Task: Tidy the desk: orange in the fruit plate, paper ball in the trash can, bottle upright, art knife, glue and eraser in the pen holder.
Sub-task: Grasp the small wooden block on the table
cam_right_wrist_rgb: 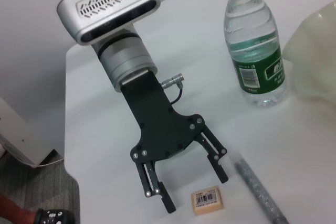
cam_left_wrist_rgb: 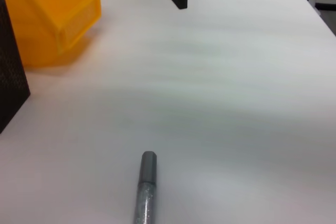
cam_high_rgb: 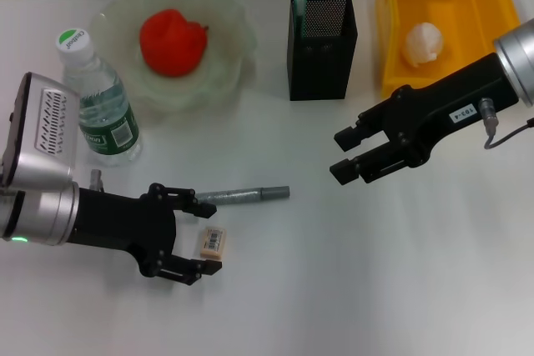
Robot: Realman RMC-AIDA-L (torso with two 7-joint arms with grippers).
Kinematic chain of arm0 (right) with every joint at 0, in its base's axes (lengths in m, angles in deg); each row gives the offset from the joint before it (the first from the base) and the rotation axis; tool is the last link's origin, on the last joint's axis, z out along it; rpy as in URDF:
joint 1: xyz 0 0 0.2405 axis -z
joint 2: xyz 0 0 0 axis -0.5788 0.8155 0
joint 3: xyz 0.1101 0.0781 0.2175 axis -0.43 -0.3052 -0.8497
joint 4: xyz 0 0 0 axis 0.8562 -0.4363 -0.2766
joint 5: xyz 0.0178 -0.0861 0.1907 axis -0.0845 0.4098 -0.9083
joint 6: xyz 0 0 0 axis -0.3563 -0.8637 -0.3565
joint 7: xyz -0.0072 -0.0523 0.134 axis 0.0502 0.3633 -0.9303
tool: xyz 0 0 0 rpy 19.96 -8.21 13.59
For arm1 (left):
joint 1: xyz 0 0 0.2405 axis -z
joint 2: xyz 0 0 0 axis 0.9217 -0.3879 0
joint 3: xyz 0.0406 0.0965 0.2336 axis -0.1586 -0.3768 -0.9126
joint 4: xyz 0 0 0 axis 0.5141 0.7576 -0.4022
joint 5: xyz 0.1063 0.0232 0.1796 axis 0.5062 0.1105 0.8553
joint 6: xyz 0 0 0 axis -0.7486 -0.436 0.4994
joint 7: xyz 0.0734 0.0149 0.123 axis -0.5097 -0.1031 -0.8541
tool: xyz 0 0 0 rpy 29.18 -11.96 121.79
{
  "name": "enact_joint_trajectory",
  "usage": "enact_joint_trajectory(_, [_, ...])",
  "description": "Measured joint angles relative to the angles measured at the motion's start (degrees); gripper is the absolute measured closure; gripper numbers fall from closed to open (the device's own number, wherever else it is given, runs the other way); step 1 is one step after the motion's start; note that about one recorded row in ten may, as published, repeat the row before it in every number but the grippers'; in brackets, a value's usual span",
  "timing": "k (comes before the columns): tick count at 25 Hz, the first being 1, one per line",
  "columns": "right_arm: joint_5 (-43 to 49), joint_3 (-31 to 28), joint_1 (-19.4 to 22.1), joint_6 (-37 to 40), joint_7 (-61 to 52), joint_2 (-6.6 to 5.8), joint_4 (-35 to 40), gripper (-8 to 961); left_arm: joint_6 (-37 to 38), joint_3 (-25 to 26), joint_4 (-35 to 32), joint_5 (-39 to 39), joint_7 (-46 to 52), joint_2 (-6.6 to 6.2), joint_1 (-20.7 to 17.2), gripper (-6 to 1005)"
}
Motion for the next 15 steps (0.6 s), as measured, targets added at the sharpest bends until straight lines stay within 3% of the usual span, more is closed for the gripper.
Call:
enact_joint_trajectory(12, [-0.09,-0.01,-0.12,-0.05,-0.41,0.00,0.11,352,-2.33,-1.52,0.34,0.06,0.05,0.11,0.14,190])
enact_joint_trajectory(15, [-0.10,-0.01,-0.14,-0.05,-0.42,0.00,0.10,353,-2.51,-1.54,0.34,0.06,0.05,0.14,0.15,349])
